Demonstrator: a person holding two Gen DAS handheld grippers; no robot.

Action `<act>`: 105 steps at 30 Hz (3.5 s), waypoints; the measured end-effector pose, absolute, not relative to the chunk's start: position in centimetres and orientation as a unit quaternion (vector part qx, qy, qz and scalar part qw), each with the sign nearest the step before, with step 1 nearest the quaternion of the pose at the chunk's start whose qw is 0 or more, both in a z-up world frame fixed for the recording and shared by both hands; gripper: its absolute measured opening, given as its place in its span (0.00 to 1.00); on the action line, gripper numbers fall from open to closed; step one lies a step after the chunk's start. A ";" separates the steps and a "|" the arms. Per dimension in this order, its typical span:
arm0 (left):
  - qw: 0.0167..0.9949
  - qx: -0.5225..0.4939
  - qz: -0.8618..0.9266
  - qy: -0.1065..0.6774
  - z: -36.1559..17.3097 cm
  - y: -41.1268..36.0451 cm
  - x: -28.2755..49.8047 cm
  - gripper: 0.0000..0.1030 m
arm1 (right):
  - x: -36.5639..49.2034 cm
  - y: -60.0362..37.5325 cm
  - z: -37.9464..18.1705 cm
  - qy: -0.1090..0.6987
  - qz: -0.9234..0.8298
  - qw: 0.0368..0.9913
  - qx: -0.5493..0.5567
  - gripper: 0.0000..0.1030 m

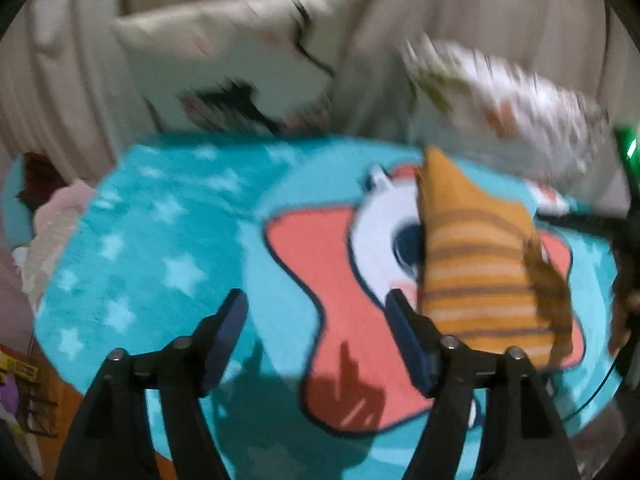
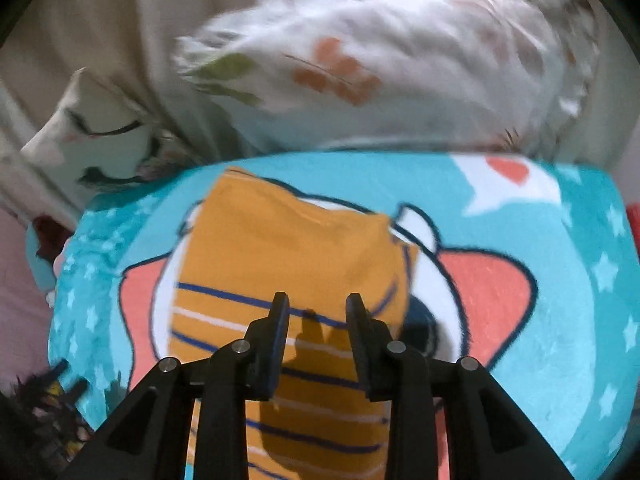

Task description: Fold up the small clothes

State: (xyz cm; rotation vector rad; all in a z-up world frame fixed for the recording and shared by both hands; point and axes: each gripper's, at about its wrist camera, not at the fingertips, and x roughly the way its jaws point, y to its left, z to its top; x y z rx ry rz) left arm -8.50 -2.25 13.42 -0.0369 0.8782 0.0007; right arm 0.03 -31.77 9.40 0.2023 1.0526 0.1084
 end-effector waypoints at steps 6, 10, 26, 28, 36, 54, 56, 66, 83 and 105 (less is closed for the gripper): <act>0.942 -0.028 0.037 0.333 17.8 -0.4 -9.6 0.93 | 2.3 -27.5 5.1 0.542 0.061 0.836 0.061 0.31; 0.933 -0.031 0.019 0.358 18.0 -0.3 -10.0 0.93 | 2.3 -27.0 4.1 0.538 0.059 0.840 0.035 0.33; 0.884 -0.010 0.012 0.468 12.9 -3.7 -9.3 0.93 | -7.1 -28.3 4.6 0.516 0.037 0.855 0.035 0.49; 0.878 -0.007 0.008 0.478 12.3 -4.3 -9.3 0.93 | -7.6 -28.3 4.9 0.516 0.037 0.855 0.031 0.49; 0.864 0.006 -0.016 0.504 10.2 -6.9 -9.3 0.93 | -10.4 -29.6 4.6 0.518 0.019 0.854 0.052 0.49; 0.845 -0.024 -0.094 0.526 9.0 -8.5 -4.3 0.93 | -11.7 -37.5 5.1 0.498 0.017 0.835 0.232 0.56; 0.838 -0.043 -0.105 0.533 8.2 -8.0 -2.2 0.93 | -10.5 -38.4 5.2 0.487 0.021 0.833 0.262 0.59; 0.787 -0.087 -0.155 0.591 2.4 -9.9 3.7 0.93 | -2.1 -38.0 0.6 0.515 0.041 0.801 0.304 0.58; 0.794 -0.087 -0.136 0.585 3.8 -9.1 6.4 0.90 | 2.8 -33.4 7.5 0.495 0.036 0.847 0.189 0.34; 0.812 -0.009 -0.107 0.573 6.0 -0.4 5.6 0.90 | 12.6 -22.3 2.9 0.565 0.027 0.814 0.128 0.36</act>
